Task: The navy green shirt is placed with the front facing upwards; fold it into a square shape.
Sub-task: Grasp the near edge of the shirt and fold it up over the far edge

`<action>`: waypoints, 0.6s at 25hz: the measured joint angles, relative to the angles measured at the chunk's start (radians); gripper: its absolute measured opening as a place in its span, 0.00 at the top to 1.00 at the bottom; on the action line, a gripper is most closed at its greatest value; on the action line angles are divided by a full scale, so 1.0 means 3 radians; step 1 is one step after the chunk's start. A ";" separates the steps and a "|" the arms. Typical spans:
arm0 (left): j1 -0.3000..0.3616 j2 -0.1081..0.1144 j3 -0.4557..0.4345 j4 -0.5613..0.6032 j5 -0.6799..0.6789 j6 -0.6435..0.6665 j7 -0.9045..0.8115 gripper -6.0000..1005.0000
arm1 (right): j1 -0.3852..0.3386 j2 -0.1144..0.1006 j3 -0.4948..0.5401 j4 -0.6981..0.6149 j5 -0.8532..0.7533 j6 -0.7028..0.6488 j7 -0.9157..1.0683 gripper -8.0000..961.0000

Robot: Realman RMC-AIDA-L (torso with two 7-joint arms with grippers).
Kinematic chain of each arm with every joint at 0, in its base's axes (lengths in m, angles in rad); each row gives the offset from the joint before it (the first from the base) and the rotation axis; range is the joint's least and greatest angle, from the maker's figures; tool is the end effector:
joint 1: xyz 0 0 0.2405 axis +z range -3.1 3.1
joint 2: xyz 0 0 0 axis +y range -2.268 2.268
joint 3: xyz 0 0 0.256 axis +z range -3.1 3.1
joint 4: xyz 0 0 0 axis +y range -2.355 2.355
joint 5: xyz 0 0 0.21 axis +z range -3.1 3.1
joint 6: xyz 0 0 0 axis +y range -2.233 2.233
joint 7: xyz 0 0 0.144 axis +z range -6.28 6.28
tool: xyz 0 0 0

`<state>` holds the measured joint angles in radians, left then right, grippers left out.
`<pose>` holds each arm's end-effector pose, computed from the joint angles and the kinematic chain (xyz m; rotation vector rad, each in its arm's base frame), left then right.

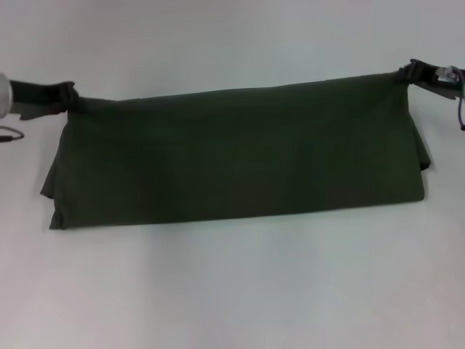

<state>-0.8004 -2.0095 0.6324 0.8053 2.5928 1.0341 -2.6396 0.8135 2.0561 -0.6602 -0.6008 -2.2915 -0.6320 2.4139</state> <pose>-0.2603 0.4545 0.0773 -1.8456 -1.5234 -0.3165 0.2625 0.4744 0.0426 -1.7070 1.4179 0.5504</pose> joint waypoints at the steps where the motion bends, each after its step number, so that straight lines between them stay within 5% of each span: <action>1: -0.0030 0.0007 0.0000 -0.0020 0.0007 -0.0010 -0.0007 0.97 | 0.0034 -0.0001 -0.0012 0.0045 -0.0006 0.0066 0.0000 0.93; 7: -0.0196 0.0077 0.0032 -0.0296 0.0043 -0.0260 -0.0019 0.97 | 0.0194 -0.0031 -0.0209 0.0303 -0.0014 0.0464 0.0032 0.93; 15: -0.0202 0.0075 0.0034 -0.0368 0.0050 -0.0452 -0.0018 0.97 | 0.0238 -0.0023 -0.0263 0.0330 -0.0005 0.0654 0.0033 0.93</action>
<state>-0.8609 -1.9872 0.6425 0.6950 2.6078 0.8986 -2.6451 0.8850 2.0492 -0.7390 -0.5018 -2.2932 -0.4360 2.4237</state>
